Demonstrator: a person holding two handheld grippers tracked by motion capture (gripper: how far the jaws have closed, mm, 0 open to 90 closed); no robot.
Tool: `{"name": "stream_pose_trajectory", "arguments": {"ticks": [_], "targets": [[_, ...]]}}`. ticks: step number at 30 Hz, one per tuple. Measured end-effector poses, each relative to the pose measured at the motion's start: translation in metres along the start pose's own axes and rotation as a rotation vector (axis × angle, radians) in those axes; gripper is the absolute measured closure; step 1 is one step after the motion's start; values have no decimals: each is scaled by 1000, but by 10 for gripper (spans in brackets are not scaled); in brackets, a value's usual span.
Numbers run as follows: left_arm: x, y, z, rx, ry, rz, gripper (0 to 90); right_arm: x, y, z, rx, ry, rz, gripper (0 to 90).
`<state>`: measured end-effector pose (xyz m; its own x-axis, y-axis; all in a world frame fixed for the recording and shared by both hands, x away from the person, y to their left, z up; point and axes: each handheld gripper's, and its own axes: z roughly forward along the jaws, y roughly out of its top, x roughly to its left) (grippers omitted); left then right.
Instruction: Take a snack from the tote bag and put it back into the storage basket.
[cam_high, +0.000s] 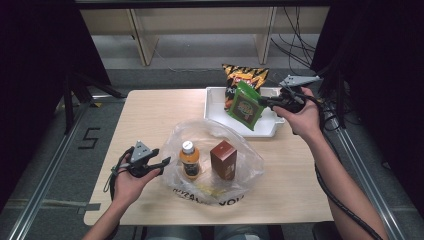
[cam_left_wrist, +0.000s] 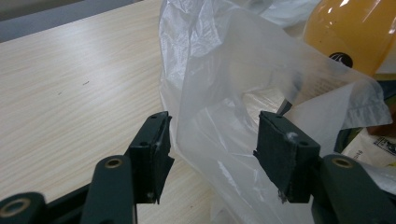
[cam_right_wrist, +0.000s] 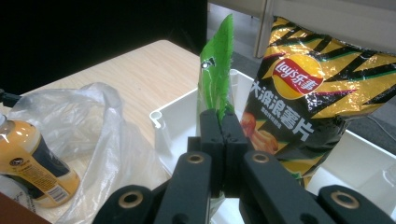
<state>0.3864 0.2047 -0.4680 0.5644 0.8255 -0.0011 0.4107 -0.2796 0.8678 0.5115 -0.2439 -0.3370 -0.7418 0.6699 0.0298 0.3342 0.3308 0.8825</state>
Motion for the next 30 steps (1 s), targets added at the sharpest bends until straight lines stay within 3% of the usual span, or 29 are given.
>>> {"name": "stream_pose_trajectory", "arguments": {"ticks": [5, 9, 16, 17, 30], "targets": [[0, 0, 0, 1, -5, 5, 439, -3, -2, 7, 19, -2, -15, 900], [0, 0, 0, 2, -5, 3, 439, -3, -3, 11, 18, -17, 15, 900], [0, 0, 1, 0, -6, -2, 437, -10, -5, 20, 10, -19, 6, 900], [0, 0, 0, 0, -4, 1, 437, -9, -5, 20, 20, -20, 25, 900], [-1, 1, 1, 5, -2, 6, 435, -16, -7, 29, 62, -33, 22, 900]]}}
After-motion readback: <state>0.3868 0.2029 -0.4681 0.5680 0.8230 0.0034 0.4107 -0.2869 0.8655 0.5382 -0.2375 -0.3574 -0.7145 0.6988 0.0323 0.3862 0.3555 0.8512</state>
